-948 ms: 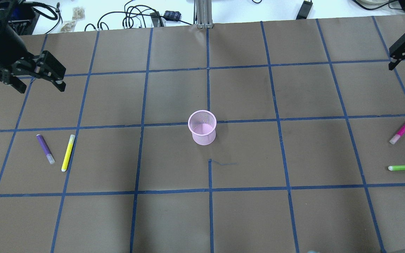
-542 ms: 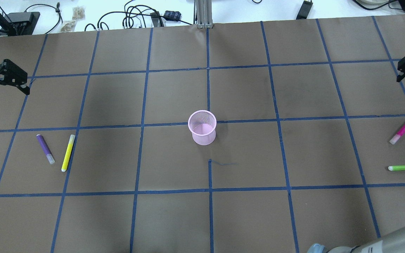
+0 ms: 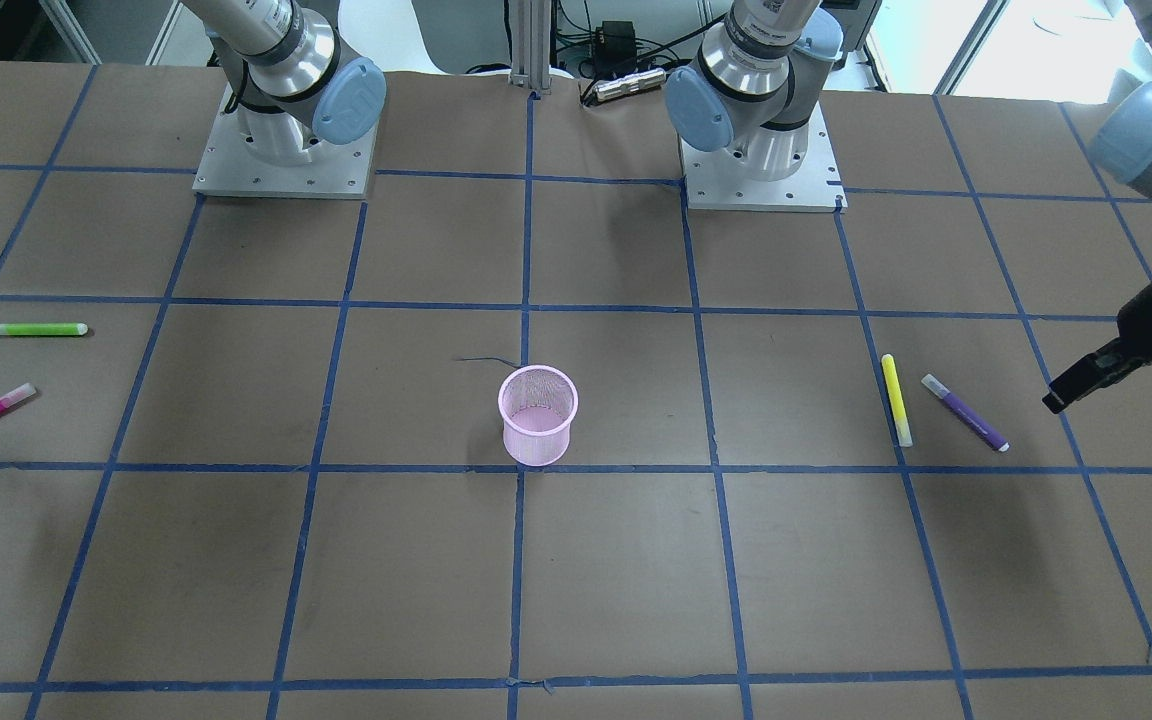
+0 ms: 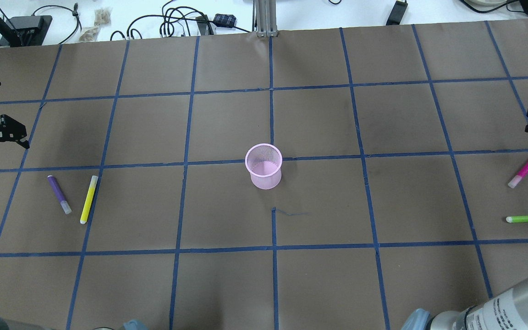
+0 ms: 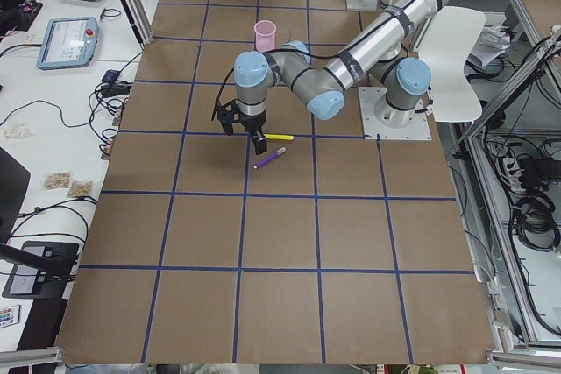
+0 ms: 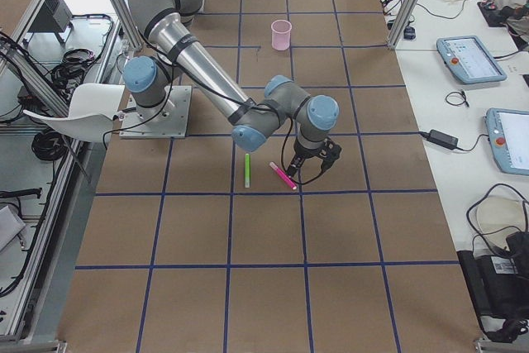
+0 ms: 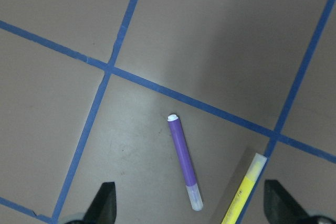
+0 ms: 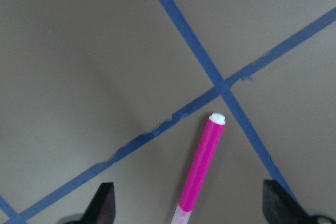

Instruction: Insert purple and pink pens into pink cup

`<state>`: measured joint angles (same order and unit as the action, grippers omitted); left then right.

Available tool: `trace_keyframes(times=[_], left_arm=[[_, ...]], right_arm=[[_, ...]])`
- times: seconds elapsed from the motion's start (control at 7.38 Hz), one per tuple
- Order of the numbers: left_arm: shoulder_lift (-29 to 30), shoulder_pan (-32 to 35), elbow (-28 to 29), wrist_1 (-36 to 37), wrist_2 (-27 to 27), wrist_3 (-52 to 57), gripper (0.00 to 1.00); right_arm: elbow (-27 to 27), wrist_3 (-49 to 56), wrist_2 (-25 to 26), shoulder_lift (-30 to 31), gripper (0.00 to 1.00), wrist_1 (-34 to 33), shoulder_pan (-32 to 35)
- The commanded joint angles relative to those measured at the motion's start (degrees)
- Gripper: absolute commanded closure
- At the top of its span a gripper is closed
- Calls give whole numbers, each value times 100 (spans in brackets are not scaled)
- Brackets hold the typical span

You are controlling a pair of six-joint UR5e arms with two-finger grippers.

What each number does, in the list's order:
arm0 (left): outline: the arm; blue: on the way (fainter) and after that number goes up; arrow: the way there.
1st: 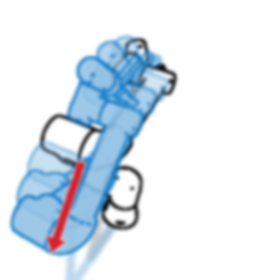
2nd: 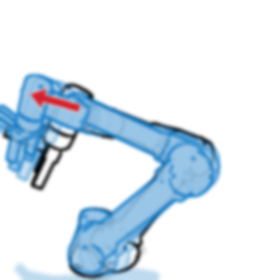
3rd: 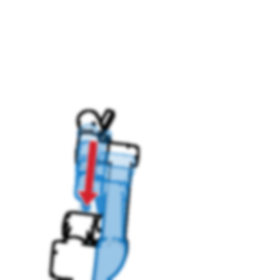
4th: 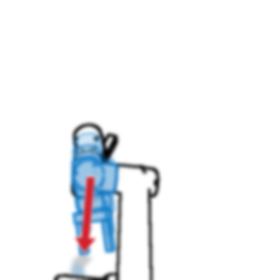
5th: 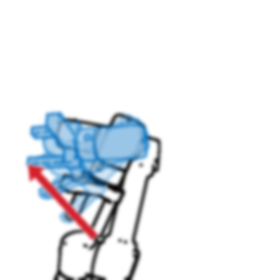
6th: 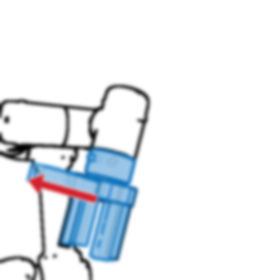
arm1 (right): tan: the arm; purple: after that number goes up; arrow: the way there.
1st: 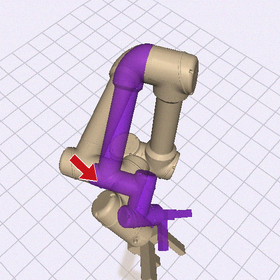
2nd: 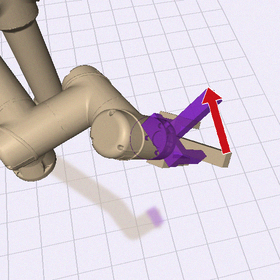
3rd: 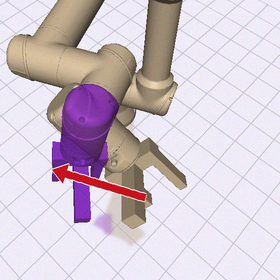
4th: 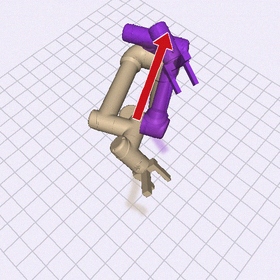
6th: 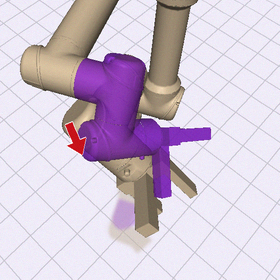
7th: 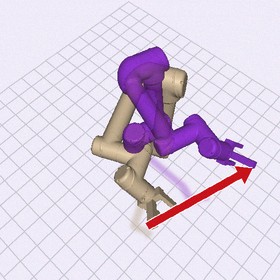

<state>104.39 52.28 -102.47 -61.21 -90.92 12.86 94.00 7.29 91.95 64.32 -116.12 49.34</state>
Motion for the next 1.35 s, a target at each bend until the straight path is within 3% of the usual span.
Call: trace_keyframes(times=[0.0,0.27,0.41,0.54,0.68,0.81,1.08,1.22], left_arm=[[484,-16,-63,249,39,-406,0],[801,-16,-72,250,30,-574,0],[959,-16,-72,250,30,-705,7],[1065,-16,-63,250,21,-741,14],[1127,-16,-63,250,21,-742,14],[1188,-16,-63,250,21,-742,24],[1242,-16,-63,250,21,-742,28],[1268,-16,-63,250,13,-742,41]], right_arm=[[608,568,60,-313,0,-1573,-108],[663,625,60,-314,29,-1554,-108],[663,633,51,-314,50,-1406,-108],[672,634,60,-323,61,-1387,-108],[672,634,51,-349,62,-1387,-108],[672,634,60,-367,63,-1396,-108],[672,634,51,-367,63,-1396,-108],[672,634,51,-367,71,-1378,-108]])
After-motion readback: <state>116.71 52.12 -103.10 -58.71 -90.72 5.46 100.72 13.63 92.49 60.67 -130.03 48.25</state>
